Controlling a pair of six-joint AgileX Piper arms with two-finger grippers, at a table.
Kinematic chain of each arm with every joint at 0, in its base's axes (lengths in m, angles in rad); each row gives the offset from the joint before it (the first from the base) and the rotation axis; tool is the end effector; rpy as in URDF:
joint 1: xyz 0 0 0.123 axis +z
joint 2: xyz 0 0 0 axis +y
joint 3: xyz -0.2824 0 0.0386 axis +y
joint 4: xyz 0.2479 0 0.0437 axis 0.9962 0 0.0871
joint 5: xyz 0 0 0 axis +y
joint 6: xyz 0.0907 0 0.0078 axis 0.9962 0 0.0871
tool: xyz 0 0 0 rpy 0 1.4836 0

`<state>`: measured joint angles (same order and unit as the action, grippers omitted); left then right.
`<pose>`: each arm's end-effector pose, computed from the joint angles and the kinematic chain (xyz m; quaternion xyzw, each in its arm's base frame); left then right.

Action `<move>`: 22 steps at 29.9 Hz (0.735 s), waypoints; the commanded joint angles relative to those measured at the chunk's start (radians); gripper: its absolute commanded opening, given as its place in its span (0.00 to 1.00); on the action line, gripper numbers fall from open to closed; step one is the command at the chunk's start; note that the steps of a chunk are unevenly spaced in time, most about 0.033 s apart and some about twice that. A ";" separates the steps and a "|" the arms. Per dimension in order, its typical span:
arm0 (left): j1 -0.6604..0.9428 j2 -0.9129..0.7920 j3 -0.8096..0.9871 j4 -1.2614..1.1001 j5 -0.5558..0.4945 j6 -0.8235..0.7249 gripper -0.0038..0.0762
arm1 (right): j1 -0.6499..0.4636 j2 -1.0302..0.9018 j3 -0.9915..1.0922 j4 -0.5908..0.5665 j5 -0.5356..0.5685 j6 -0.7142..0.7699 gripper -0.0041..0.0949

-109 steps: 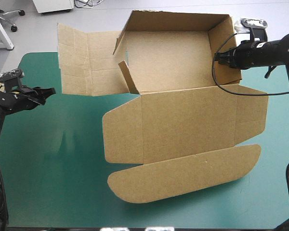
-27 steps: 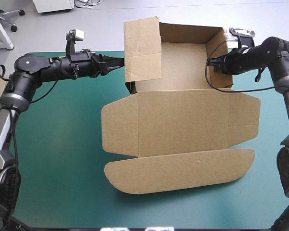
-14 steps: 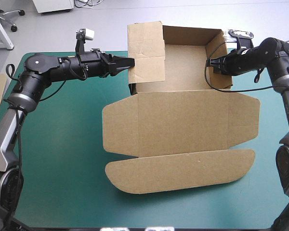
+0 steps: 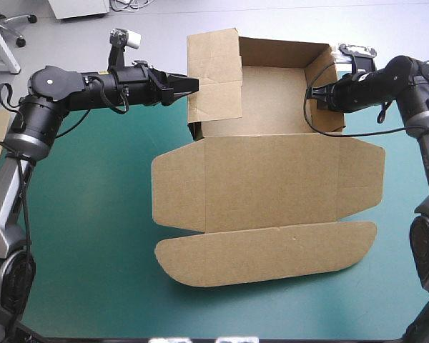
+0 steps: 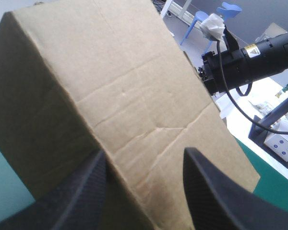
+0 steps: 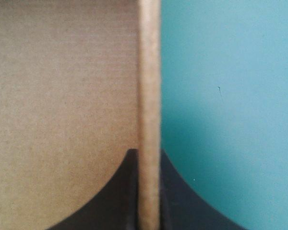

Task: Fold the box

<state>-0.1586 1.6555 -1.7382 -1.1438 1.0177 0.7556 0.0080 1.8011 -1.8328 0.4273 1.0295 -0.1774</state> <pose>0.3426 -0.1263 0.4416 0.2547 0.7513 -0.4204 0.4405 0.4031 0.0356 0.3757 -0.0413 0.9246 0.1798 0.3332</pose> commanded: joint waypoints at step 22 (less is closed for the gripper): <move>-0.070 -0.045 -0.232 0.288 -0.006 -0.136 0.58 | 0.000 -0.054 -0.028 0.047 -0.034 0.013 0.02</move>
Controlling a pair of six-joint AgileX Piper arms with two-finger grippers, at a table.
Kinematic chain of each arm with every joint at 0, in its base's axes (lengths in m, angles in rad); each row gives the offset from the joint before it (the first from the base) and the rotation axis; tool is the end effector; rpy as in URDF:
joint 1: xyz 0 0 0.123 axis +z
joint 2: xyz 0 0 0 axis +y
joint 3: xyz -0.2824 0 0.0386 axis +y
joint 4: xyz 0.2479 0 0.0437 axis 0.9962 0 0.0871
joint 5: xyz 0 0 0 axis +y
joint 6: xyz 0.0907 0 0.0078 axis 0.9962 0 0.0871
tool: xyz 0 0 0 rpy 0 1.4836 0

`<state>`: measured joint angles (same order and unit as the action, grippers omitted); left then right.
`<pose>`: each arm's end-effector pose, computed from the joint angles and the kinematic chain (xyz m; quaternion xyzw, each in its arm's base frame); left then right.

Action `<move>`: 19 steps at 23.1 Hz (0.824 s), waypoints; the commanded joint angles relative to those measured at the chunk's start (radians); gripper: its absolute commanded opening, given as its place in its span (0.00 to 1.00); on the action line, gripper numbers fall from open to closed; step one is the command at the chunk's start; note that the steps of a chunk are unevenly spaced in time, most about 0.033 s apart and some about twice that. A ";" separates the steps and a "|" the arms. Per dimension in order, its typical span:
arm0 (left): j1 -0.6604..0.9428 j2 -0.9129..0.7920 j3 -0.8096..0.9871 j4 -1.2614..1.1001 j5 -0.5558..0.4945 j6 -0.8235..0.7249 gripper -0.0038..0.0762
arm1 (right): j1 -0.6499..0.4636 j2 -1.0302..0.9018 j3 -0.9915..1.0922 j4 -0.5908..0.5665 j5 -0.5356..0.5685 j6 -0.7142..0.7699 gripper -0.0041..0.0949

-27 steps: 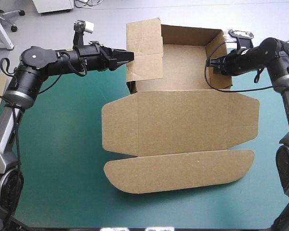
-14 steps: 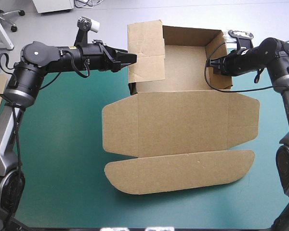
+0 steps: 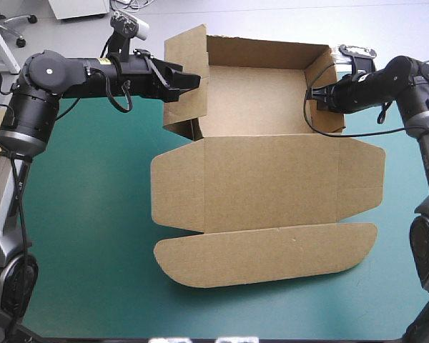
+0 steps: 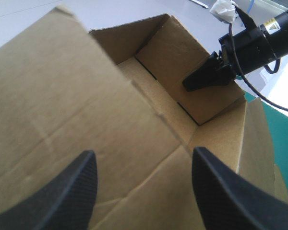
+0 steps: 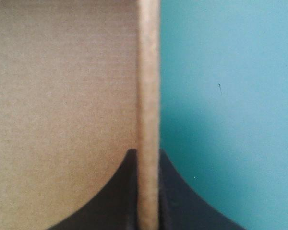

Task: Fold the box

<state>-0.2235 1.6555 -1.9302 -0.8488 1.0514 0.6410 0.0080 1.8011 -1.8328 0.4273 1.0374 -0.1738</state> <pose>0.3279 -0.1354 0.4775 0.3159 0.7620 -0.3210 0.4653 0.4025 0.0357 0.3752 -0.0406 0.9259 0.1809 0.3292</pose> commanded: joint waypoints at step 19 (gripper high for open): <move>0.428 -0.117 -0.015 0.579 -0.065 -0.326 0.56 | 0.000 -0.049 -0.028 0.029 -0.039 -0.005 0.02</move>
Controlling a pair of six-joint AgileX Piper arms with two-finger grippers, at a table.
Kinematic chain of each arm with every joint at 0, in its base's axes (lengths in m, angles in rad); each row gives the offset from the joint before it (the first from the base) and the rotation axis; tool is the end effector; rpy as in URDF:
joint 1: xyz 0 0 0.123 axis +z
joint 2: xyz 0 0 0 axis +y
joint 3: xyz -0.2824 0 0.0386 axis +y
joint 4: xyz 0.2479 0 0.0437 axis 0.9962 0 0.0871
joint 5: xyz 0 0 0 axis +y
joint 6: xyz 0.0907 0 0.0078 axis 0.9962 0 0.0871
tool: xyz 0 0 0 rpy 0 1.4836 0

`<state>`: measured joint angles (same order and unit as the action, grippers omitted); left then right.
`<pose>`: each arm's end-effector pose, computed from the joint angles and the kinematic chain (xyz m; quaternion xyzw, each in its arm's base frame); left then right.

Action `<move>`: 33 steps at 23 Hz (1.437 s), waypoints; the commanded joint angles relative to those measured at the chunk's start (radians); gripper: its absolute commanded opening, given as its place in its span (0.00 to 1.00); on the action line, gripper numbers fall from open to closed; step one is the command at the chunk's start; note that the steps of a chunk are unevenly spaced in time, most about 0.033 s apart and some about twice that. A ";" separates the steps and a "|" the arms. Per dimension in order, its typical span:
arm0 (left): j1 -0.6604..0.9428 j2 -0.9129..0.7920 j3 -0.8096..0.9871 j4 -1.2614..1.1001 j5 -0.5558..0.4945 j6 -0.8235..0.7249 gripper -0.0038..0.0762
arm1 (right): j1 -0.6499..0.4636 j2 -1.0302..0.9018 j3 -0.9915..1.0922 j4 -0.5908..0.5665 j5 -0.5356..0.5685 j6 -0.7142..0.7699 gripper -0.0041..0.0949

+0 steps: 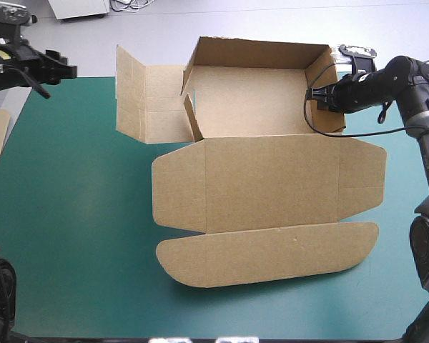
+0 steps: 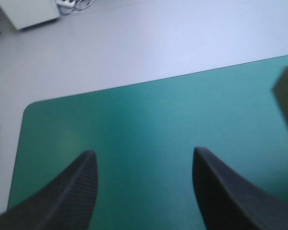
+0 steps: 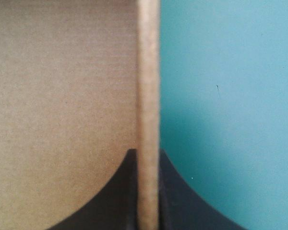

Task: Fold the box

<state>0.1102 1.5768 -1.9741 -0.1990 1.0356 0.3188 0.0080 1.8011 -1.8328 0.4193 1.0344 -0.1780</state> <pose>0.3285 0.0208 0.4950 0.0879 0.8640 0.0063 0.4956 0.4027 0.0351 0.3751 -0.0431 0.9261 0.1761 0.3309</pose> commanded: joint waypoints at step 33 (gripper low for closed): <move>-0.005 0.150 0.622 -1.474 0.235 0.606 0.52 | 0.137 0.034 -0.028 -0.004 -0.104 0.057 0.02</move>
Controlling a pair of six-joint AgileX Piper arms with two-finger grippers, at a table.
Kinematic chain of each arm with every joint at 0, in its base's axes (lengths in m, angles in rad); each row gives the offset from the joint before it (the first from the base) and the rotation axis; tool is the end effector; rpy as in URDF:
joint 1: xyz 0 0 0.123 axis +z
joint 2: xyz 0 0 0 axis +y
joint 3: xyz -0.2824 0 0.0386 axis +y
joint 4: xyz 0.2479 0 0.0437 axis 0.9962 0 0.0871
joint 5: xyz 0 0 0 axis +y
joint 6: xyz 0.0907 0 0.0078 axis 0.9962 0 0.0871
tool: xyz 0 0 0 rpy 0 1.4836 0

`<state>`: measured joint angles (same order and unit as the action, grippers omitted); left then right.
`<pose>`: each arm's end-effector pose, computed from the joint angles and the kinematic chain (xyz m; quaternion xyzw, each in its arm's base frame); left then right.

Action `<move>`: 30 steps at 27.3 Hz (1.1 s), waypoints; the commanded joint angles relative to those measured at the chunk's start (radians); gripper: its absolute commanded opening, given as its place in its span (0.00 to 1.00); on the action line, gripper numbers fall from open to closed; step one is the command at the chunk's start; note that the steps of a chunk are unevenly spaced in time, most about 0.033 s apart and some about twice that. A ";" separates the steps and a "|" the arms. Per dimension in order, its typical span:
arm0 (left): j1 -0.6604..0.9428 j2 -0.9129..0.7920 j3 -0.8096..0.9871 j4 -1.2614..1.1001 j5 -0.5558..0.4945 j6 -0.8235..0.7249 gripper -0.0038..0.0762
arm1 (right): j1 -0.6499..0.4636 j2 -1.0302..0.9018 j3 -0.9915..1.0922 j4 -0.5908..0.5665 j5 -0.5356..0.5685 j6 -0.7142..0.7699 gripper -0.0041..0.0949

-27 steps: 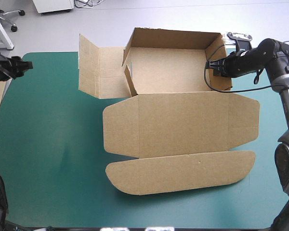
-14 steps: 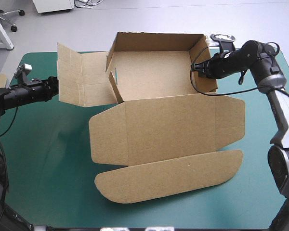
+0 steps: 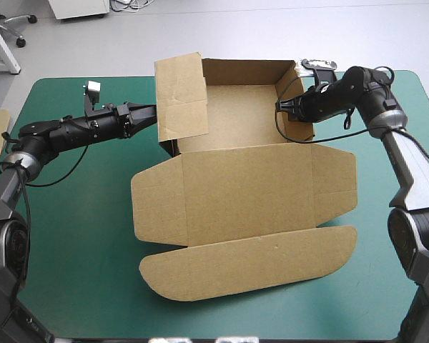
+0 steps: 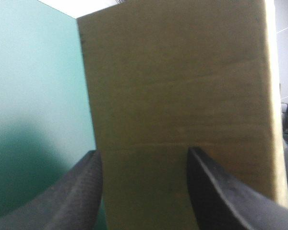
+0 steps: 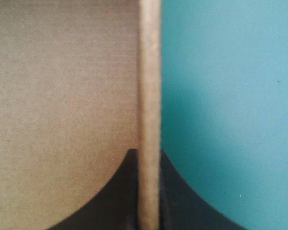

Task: Fold the box

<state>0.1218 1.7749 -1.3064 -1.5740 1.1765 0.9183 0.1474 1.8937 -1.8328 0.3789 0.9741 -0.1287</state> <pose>0.3759 -0.0387 0.3060 0.0269 0.7546 -0.5667 0.3298 0.4204 0.0906 0.3384 -0.0762 0.9332 0.1835 0.2993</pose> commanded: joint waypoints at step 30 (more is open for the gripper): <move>-0.274 -0.130 -0.388 0.689 -0.255 -0.472 0.55 | 0.000 -0.059 -0.028 0.008 0.001 0.076 0.03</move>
<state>-0.1243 1.6937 -1.6325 -0.9280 0.9715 0.5106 0.1474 1.8940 -1.8328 0.3255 1.0088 -0.0732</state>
